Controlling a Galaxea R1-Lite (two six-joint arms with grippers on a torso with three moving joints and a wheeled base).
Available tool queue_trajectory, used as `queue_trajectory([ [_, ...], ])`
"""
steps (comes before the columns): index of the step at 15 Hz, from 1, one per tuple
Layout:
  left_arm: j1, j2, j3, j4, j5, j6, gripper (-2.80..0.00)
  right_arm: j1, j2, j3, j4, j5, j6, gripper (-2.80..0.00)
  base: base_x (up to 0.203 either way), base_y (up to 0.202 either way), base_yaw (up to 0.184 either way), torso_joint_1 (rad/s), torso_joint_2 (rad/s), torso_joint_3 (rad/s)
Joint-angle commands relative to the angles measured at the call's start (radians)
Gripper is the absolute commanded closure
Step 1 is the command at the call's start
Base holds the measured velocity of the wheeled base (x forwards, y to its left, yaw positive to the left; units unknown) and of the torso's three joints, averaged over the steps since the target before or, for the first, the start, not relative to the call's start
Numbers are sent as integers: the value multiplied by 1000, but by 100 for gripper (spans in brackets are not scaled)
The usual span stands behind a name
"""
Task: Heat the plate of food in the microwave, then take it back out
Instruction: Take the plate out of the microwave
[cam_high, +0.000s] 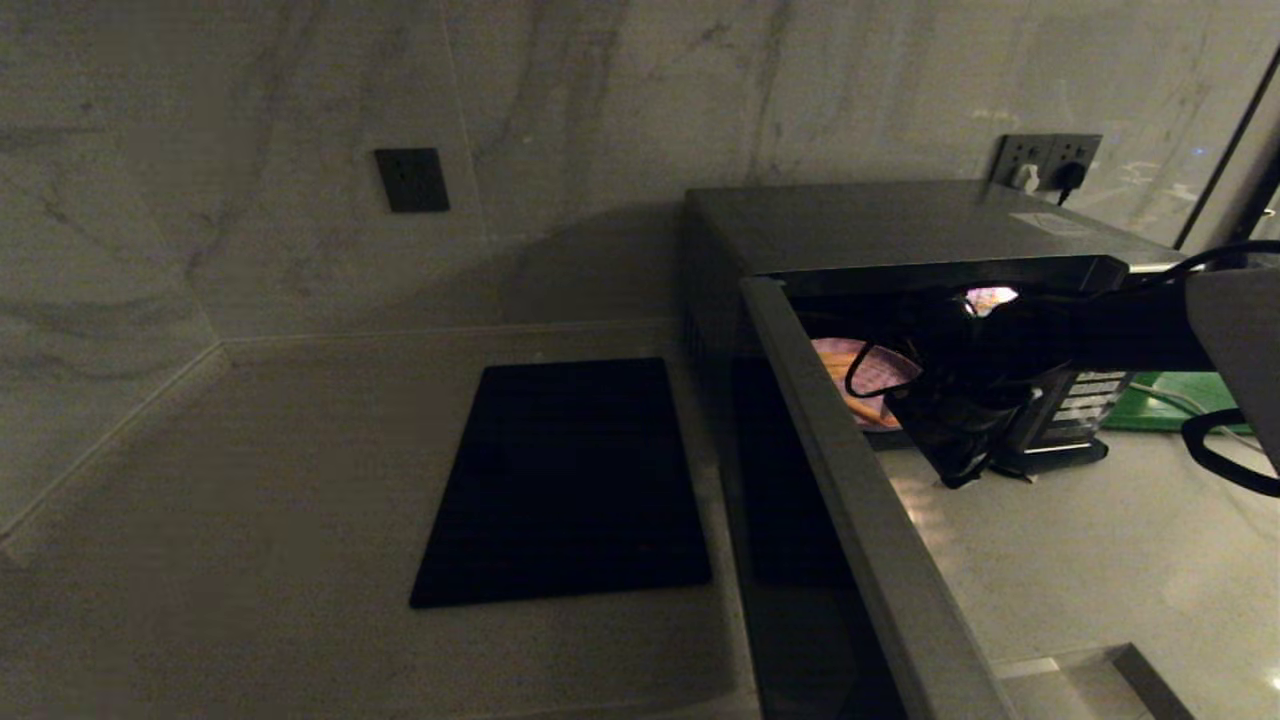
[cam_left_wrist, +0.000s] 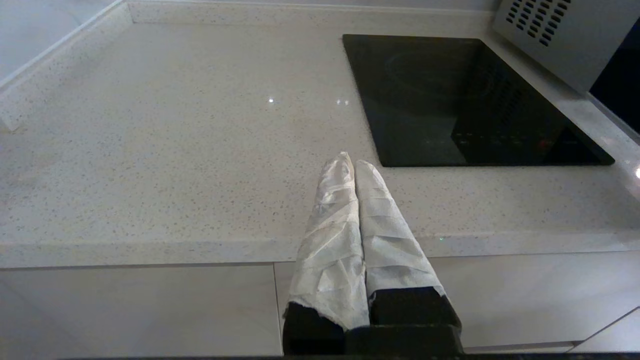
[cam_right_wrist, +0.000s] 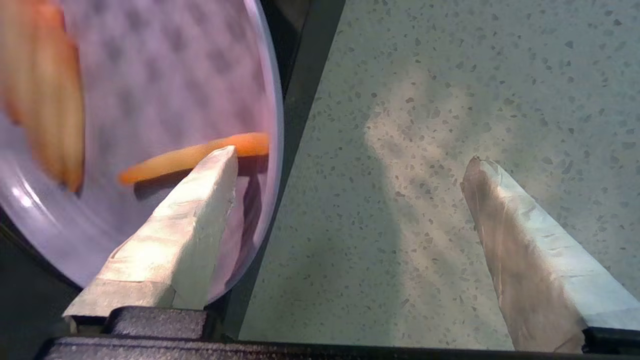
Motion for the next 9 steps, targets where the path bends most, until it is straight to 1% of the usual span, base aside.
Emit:
queue_trajectory([
  [1,1,1,0,0,0,-1,0,1,1,-18,-3,-2,7,-280,0,0,0,0,0,0],
  [9,1,1,0,0,0,-1,0,1,24,-54,-3,-2,6,-280,0,0,0,0,0,0],
])
